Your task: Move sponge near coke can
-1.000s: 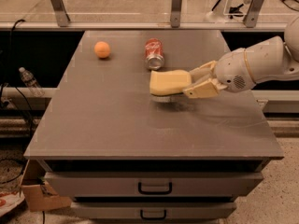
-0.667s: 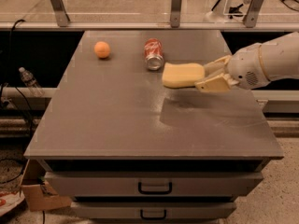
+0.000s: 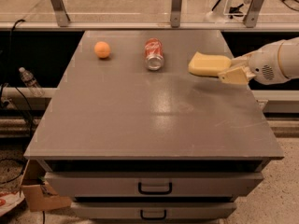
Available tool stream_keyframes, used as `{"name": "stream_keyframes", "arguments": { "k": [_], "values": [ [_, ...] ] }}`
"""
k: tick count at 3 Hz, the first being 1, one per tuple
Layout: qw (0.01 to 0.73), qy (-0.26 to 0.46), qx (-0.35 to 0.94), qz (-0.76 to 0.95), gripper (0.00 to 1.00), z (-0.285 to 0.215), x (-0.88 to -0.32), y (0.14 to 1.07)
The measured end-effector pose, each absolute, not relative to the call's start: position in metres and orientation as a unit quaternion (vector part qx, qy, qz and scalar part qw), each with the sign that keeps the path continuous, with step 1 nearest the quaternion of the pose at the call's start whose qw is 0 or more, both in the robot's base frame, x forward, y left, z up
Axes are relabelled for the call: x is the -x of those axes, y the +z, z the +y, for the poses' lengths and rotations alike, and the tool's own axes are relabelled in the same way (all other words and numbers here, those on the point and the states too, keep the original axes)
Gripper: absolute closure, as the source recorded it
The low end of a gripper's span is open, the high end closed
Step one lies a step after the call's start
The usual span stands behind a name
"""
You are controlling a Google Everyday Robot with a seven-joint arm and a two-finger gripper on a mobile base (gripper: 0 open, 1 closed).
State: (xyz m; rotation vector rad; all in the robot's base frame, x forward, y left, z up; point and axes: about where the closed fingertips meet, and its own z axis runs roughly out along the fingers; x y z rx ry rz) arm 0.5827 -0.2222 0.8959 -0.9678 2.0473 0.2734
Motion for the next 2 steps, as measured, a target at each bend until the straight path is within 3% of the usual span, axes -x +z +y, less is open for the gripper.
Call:
{"name": "stream_keyframes", "arguments": {
  "k": [1, 2],
  "values": [
    [0.425, 0.082, 0.327, 0.840, 1.00, -0.2578, -0.5989, 0.8903],
    [0.428, 0.081, 0.319, 0.842, 1.00, -0.2608, -0.6005, 0.8914]
  ]
}}
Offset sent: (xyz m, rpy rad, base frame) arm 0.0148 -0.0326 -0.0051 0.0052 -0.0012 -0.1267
